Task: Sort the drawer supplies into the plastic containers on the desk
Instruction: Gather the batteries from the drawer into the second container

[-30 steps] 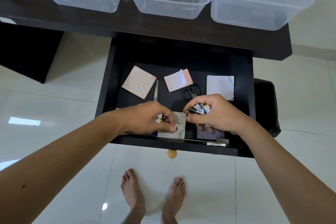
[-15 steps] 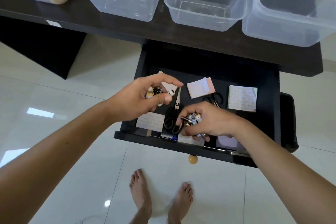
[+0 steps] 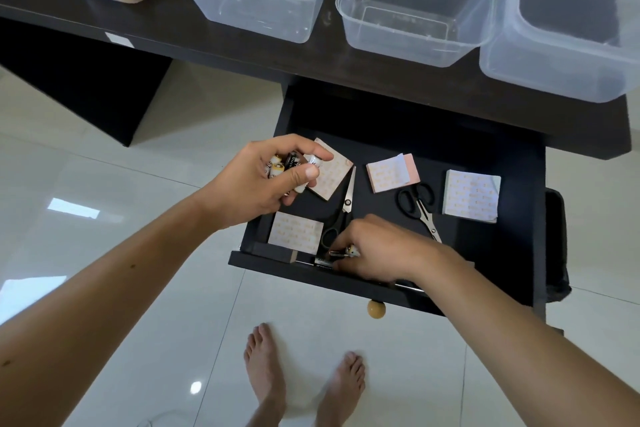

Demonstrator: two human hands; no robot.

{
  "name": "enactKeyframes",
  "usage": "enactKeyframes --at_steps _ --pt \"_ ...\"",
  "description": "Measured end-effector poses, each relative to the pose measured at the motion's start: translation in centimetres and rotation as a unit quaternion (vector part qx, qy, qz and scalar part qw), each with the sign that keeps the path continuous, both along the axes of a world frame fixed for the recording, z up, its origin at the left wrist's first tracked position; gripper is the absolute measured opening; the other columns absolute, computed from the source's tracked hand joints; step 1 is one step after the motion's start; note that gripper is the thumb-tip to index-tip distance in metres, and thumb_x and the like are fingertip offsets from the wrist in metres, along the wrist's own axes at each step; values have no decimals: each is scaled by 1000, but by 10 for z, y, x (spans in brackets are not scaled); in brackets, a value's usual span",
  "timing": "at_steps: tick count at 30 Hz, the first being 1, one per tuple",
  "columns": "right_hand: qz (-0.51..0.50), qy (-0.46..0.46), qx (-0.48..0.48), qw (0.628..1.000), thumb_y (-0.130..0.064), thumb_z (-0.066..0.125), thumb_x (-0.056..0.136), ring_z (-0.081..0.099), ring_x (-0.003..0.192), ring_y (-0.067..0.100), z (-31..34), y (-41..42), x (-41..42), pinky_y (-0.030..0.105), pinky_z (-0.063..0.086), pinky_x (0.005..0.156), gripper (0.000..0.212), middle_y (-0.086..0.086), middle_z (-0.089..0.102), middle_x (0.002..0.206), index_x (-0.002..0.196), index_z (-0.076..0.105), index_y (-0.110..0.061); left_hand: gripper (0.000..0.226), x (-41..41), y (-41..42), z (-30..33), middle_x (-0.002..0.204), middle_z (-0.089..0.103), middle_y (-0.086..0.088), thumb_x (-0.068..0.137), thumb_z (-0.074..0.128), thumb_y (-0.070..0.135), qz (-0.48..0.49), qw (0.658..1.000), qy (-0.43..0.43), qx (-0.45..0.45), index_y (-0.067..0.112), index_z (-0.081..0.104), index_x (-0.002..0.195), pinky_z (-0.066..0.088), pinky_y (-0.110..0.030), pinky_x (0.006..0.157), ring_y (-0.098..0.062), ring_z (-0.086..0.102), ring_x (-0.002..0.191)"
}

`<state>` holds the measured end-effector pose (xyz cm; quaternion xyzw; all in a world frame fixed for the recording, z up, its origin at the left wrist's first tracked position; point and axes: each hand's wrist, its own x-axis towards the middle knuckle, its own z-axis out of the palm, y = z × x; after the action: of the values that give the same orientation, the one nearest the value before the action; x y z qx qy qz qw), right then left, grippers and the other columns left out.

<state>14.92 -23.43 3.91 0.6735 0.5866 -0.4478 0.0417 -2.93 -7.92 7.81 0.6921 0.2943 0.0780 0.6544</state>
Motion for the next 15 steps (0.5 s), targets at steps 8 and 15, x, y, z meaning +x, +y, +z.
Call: enactKeyframes --at_steps 8,15 --pt "-53 89 -74 992 -48 72 95 72 67 22 0 0 14 35 62 62 13 2 73 81 99 75 -35 20 3 1 -1 88 68 1 98 66 30 -1 1000 15 -6 37 74 115 34 -22 42 -13 53 62" --pt "-114 163 -46 979 -42 75 96 63 57 11 11 -14 28 31 55 60 9 2 76 81 96 72 -34 20 3 2 0 82 66 2 93 66 37 12 1000 18 11 37 74 111 43 -25 40 -17 61 64"
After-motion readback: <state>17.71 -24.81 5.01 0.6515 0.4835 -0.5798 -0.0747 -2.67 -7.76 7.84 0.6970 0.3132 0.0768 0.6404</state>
